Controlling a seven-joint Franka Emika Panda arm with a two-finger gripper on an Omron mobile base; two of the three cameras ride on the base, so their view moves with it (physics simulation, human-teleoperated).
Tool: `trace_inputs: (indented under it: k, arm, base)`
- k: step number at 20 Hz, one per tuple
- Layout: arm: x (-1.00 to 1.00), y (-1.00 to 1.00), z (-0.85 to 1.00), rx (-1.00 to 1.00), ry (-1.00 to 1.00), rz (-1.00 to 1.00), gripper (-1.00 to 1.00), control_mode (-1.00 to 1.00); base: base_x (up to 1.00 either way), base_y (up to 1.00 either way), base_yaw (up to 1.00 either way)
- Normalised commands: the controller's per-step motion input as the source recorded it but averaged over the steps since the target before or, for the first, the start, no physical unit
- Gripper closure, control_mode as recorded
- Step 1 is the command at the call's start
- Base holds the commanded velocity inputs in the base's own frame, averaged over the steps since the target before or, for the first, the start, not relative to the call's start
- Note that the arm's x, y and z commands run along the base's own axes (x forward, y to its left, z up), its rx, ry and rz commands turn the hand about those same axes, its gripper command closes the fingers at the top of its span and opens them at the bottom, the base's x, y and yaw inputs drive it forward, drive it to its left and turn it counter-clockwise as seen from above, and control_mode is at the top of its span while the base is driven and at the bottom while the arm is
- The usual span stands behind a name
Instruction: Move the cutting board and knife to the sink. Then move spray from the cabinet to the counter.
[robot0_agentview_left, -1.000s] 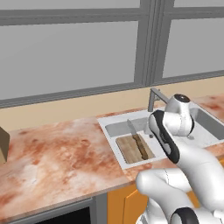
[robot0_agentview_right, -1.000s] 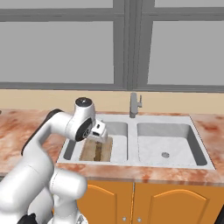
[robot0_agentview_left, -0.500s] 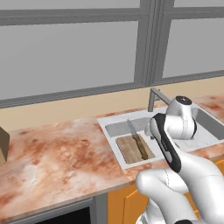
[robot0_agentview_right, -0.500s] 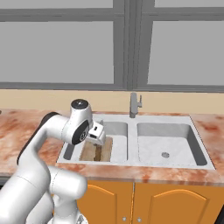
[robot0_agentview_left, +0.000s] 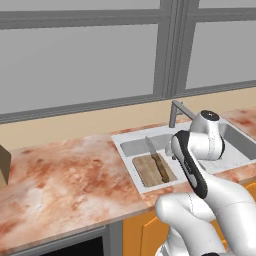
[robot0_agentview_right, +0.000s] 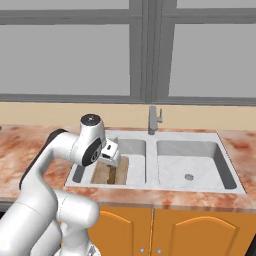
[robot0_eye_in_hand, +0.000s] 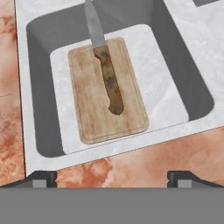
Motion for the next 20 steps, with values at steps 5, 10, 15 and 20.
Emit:
trace_inputs:
  k: [5,10,15,20]
  arm:
    - [-0.03,0.00,0.00,0.00,0.00,0.00,-1.00,1.00]
    - [0.00,0.00,0.00,0.00,0.00,0.00,-1.00,1.00]
    - [0.00,0.00,0.00,0.00,0.00,0.00,-1.00,1.00]
    - [0.00,0.00,0.00,0.00,0.00,0.00,-1.00,1.00]
  base:
    - [-0.17,-0.03,0.00]
    - [-0.54,-0.05,-0.05]
    - [-0.65,-0.07,-0.11]
    - [-0.61,-0.05,-0.16]
